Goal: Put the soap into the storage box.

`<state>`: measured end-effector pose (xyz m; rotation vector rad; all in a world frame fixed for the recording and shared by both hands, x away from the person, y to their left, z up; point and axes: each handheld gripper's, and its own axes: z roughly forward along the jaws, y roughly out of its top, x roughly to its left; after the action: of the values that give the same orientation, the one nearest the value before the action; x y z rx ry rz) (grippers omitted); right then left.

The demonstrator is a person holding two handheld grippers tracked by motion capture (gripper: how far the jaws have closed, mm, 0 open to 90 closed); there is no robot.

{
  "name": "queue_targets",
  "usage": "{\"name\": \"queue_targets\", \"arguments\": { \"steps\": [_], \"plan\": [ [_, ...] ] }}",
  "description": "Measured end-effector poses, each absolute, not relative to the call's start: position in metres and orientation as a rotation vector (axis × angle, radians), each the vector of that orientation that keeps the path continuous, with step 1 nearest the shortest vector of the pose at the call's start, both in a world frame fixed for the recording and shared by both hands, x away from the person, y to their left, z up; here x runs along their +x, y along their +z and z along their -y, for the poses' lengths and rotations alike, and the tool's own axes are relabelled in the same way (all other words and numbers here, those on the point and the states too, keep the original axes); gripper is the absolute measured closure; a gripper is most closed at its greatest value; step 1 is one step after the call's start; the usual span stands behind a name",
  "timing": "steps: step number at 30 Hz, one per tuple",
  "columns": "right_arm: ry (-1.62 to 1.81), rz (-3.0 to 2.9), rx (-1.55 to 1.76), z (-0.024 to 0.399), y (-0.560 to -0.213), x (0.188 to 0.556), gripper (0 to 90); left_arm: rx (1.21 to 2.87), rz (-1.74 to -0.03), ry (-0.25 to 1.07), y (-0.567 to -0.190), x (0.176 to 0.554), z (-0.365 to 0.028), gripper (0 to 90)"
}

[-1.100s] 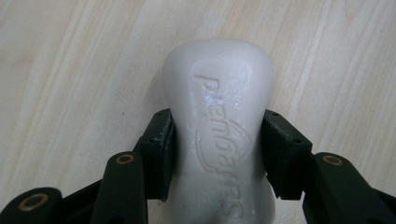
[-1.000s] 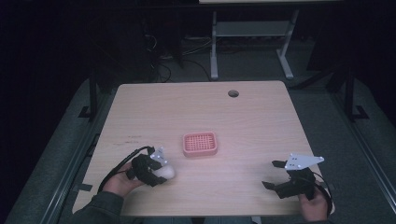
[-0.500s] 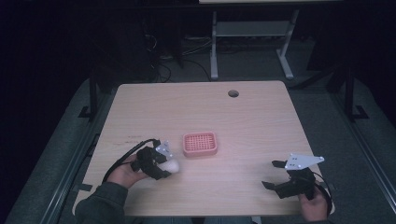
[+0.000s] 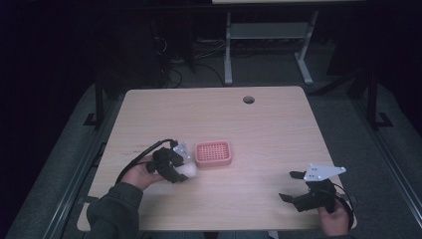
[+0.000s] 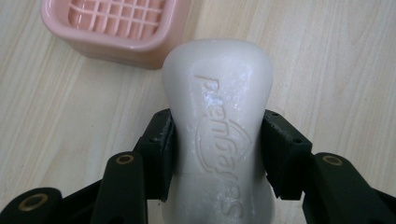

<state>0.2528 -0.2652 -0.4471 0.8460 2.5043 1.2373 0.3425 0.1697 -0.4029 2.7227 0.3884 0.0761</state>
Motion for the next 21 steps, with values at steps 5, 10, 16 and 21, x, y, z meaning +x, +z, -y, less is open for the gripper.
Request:
{"name": "queue_targets", "arguments": {
  "steps": [5, 10, 16, 21],
  "plan": [
    [1.240, -2.507, 0.846, 0.265, -0.447, 0.253, 14.2, 2.714, -0.384, 0.064, -0.402, 0.349, -0.166, 49.5],
    [1.242, -2.507, 0.846, 0.265, -0.447, 0.253, 14.2, 2.718, -0.367, 0.065, -0.399, 0.354, -0.160, 49.5],
    [1.243, -2.506, 0.847, 0.265, -0.447, 0.253, 14.1, 2.726, -0.337, 0.073, -0.393, 0.360, -0.151, 49.5],
    [1.245, -2.506, 0.847, 0.266, -0.447, 0.253, 14.2, 2.730, -0.318, 0.077, -0.391, 0.364, -0.145, 49.5]
  ]
}}
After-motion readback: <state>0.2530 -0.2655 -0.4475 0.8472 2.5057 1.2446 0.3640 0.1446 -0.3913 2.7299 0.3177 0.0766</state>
